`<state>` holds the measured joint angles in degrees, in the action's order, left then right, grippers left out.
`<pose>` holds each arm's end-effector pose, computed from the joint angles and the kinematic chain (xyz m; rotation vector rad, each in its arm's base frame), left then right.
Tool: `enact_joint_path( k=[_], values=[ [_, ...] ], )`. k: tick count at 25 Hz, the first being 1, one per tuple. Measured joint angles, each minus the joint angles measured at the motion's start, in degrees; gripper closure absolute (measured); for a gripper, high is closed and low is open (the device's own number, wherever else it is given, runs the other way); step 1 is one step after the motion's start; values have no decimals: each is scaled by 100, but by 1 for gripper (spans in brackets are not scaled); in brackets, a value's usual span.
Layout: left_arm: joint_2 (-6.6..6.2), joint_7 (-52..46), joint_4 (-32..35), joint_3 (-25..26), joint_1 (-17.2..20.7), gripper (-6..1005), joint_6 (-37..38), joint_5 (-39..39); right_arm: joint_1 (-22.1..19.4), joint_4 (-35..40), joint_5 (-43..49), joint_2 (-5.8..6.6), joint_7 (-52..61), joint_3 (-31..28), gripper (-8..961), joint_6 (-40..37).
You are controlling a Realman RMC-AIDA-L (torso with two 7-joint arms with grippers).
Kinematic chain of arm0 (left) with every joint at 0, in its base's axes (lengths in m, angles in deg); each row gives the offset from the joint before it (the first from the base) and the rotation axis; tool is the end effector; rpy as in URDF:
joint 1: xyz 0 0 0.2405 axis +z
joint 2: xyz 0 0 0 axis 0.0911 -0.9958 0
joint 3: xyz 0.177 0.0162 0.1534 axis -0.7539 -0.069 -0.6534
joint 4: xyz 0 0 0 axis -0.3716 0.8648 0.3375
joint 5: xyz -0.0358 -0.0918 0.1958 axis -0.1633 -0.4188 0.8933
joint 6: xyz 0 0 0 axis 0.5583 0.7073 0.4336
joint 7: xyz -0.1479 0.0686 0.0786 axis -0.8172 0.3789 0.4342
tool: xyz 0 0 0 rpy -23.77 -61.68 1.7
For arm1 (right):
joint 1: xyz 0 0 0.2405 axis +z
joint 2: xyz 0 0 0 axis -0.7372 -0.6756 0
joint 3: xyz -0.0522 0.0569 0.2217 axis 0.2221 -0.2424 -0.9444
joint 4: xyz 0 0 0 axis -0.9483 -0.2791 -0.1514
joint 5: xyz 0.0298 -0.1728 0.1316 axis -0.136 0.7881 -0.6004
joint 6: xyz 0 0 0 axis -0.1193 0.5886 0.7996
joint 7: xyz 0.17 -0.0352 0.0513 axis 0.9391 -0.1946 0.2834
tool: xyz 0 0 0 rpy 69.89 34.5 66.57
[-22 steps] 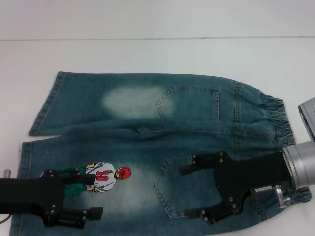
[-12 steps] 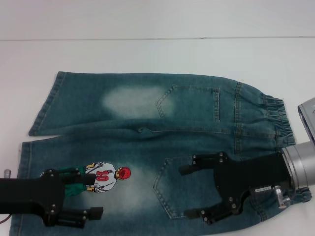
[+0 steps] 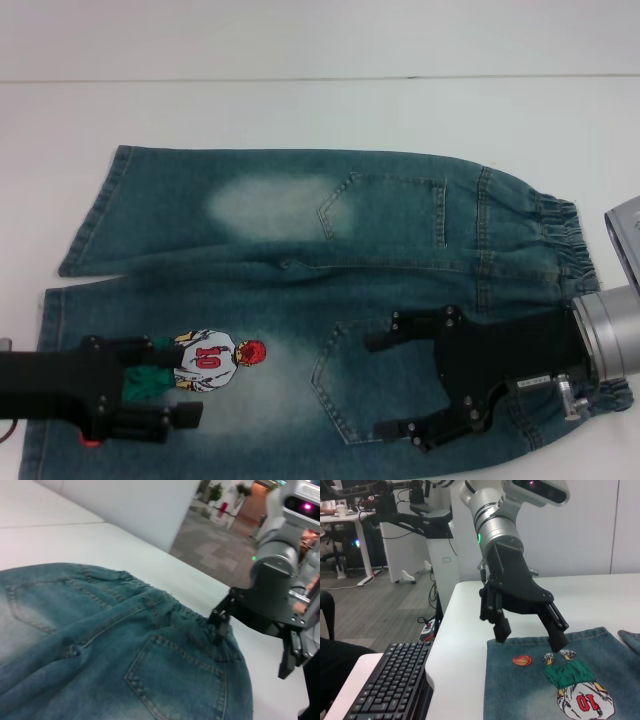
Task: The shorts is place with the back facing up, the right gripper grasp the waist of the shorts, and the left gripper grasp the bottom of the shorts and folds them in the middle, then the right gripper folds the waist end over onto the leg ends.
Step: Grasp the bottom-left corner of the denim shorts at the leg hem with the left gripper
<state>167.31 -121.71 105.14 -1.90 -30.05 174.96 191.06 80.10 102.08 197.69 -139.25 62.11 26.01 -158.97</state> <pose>-0.2860 0.2618 -0.0060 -2.9150 -0.8675 -0.5689 0.2157 0.2859 -0.0764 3.0309 -0.0403 -0.6043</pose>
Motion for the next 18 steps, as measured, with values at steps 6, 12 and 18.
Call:
enact_joint_path(
  k=[6,12,18],
  values=[
    [30,-1578,652,-63,-5,95,223,8,-8,29,0,10,0,-9,41,1],
    [-17,-2819,1297,-87,-64,96,845,39,-8,37,0,18,0,-9,42,102],
    [-174,-4214,1884,-310,-157,96,948,572,-8,39,0,18,0,-9,43,169]
  ],
)
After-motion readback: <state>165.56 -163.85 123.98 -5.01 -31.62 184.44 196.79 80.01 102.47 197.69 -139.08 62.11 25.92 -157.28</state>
